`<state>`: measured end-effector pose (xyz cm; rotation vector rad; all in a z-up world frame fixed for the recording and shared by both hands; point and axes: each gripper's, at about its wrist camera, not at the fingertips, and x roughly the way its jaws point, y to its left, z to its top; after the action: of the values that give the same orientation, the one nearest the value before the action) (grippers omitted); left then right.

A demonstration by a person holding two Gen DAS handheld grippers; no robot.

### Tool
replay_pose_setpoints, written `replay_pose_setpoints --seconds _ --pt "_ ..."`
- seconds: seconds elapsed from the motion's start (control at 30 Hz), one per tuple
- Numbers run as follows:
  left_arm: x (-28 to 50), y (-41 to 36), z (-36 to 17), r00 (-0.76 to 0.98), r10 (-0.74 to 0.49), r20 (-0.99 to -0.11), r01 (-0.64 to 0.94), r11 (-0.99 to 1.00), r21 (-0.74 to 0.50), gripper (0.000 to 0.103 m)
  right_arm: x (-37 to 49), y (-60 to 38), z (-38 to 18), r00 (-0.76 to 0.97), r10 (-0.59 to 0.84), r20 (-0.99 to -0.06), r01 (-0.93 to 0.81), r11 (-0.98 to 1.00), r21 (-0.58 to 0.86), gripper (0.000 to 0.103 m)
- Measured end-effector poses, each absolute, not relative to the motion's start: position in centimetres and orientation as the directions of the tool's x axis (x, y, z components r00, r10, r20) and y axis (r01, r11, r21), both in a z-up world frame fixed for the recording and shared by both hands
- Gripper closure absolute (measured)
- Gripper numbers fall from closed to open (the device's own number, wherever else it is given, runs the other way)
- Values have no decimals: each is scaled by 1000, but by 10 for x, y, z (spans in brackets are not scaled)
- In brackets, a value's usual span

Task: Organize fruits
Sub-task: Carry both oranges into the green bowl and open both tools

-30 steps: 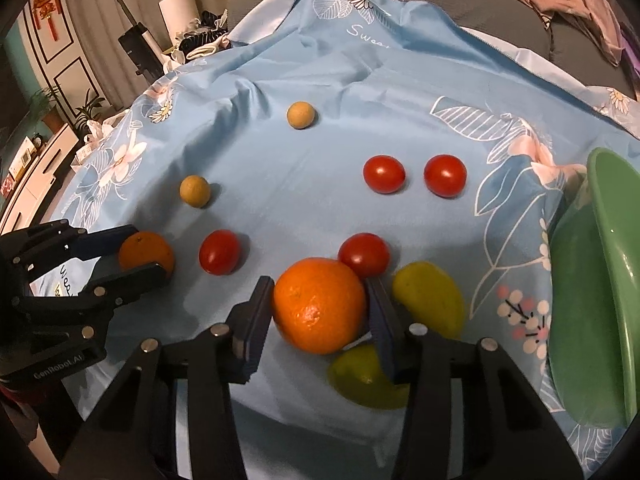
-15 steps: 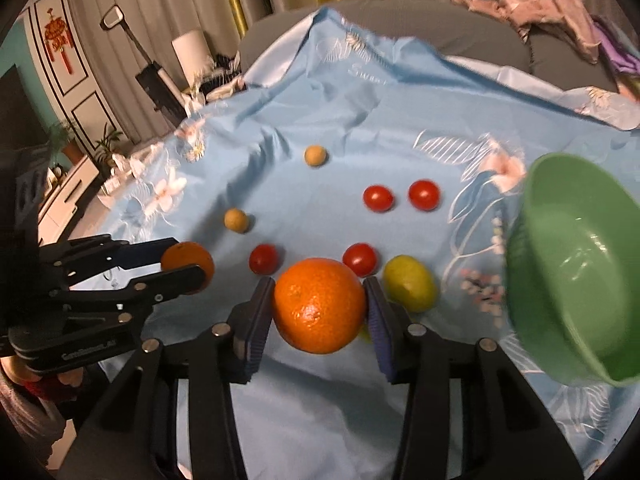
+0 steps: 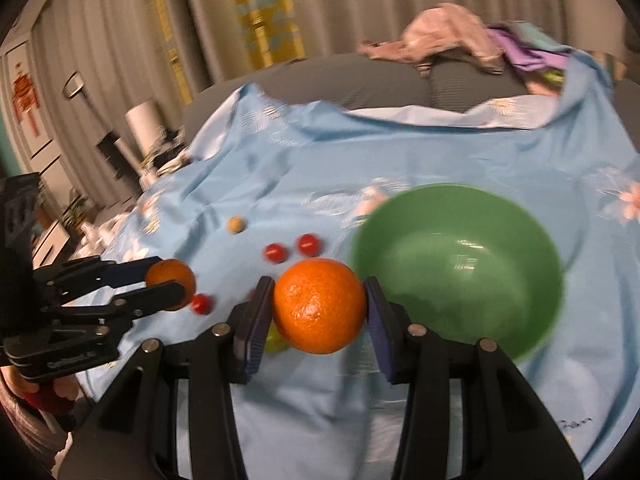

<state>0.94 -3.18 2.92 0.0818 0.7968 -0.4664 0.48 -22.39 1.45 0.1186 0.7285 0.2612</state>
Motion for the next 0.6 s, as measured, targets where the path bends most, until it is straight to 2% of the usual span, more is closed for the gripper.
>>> replay_pose_setpoints --seconds 0.23,0.37,0.6 --pt "33 -91 39 558 -483 -674 556 821 -128 61 4 -269 8 738 148 -658 -49 985 166 58" --pt "51 -123 29 501 -521 -692 588 791 -170 61 8 -287 -2 733 121 -670 -15 987 162 58" --pt "71 -162 5 442 -495 -749 600 783 -164 61 16 -301 -19 709 82 -701 19 991 134 57"
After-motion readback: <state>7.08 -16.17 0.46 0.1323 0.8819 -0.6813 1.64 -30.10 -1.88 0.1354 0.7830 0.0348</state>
